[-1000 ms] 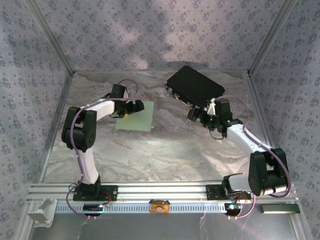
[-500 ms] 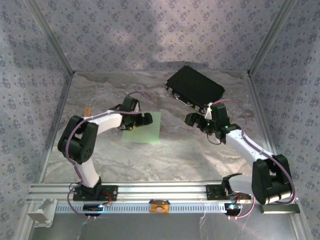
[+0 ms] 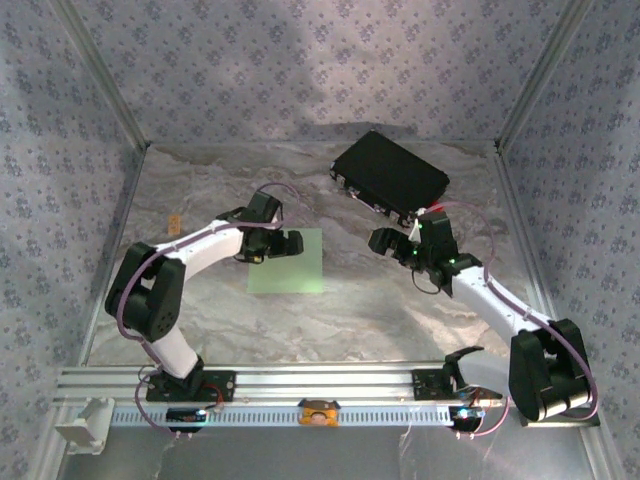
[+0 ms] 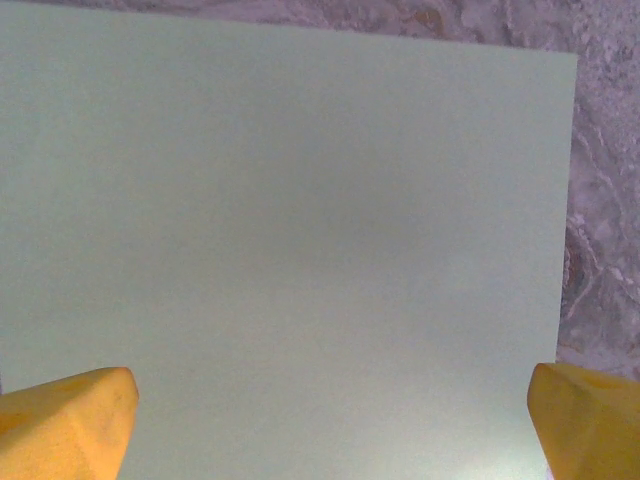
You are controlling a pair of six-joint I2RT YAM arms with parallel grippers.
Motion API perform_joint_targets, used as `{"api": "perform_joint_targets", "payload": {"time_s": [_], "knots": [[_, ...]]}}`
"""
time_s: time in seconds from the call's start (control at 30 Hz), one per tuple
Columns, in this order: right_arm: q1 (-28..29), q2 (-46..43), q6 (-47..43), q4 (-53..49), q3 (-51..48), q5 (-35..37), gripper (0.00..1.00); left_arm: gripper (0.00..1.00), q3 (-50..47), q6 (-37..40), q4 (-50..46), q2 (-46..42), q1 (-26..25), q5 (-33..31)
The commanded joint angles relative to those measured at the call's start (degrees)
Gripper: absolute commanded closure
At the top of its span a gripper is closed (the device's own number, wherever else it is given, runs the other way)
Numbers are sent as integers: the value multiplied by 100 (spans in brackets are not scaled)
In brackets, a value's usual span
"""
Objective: Fold a paper plane with a square sheet of paper (pick it up from the middle)
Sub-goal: Move the square sheet of paper to the center of the table.
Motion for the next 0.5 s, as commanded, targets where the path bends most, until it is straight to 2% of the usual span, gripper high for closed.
{"api": "perform_joint_targets", "payload": {"time_s": [0.0, 0.47], "knots": [[76, -164, 171, 96, -114, 177, 1, 0, 16, 158, -126, 78, -53, 549], [86, -382, 400, -52, -340, 558, 1, 1, 157, -269, -235, 667, -530, 262]]}}
